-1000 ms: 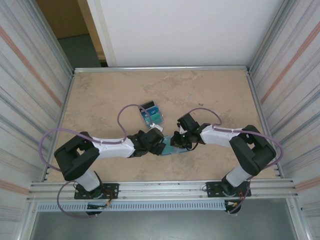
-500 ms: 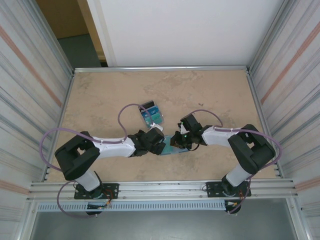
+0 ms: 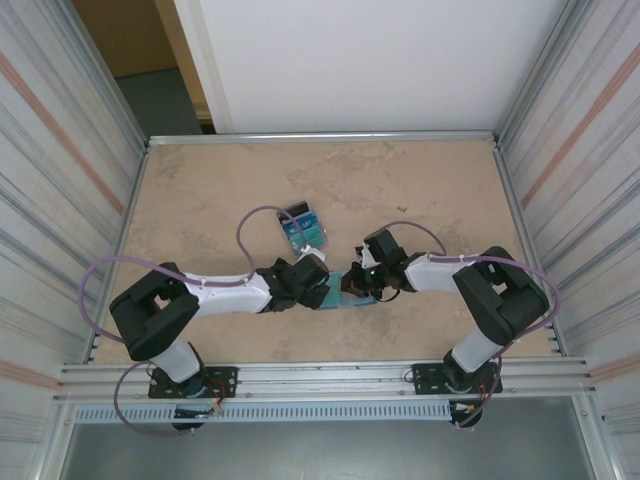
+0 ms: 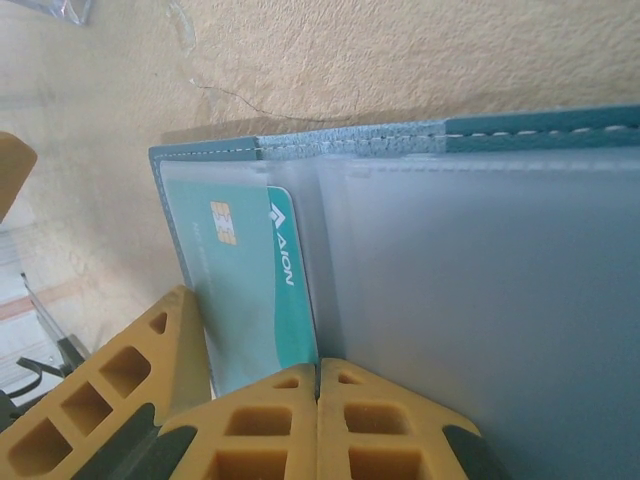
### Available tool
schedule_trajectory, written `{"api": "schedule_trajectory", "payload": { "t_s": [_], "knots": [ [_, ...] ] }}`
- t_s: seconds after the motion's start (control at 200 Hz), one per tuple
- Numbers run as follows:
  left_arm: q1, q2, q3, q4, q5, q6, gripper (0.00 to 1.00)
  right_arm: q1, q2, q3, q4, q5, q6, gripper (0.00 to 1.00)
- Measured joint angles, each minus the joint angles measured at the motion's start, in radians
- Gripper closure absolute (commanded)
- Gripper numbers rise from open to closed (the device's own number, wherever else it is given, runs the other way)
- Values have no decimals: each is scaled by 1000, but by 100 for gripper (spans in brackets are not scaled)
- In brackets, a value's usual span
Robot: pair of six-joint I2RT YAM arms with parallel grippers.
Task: Take the credit cards out of the card holder
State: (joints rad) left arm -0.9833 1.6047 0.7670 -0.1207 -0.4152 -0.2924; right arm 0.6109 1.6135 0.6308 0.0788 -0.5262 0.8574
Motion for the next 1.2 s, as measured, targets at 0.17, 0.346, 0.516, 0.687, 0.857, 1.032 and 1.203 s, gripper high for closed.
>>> {"api": "schedule_trajectory", "payload": {
  "t_s": [0.17, 0.346, 0.516, 0.687, 0.857, 1.032, 1.203],
  "knots": [
    [-1, -7, 0, -8, -2, 0, 1, -5, 0, -1, 0, -5, -1, 100],
    [-2, -15, 0, -17, -1, 0, 1, -5, -10, -1, -10, 5, -2, 100],
    [-6, -24, 0, -21, -1, 0, 1, -5, -22, -1, -29, 15, -4, 100],
    [-6, -25, 0, -31, -2, 0, 1, -5, -35, -1, -54, 36, -5, 100],
    [-6, -25, 0, -34, -2, 0, 1, -5, -47, -1, -73, 55, -5, 100],
    [-6, -25, 0, -37, -2, 0, 1, -5, -60, 0, -97, 68, -9, 100],
    [-6, -22, 0, -37, -2, 5, 1, -5, -63, 8, -126, 85, -28, 100]
  ]
}}
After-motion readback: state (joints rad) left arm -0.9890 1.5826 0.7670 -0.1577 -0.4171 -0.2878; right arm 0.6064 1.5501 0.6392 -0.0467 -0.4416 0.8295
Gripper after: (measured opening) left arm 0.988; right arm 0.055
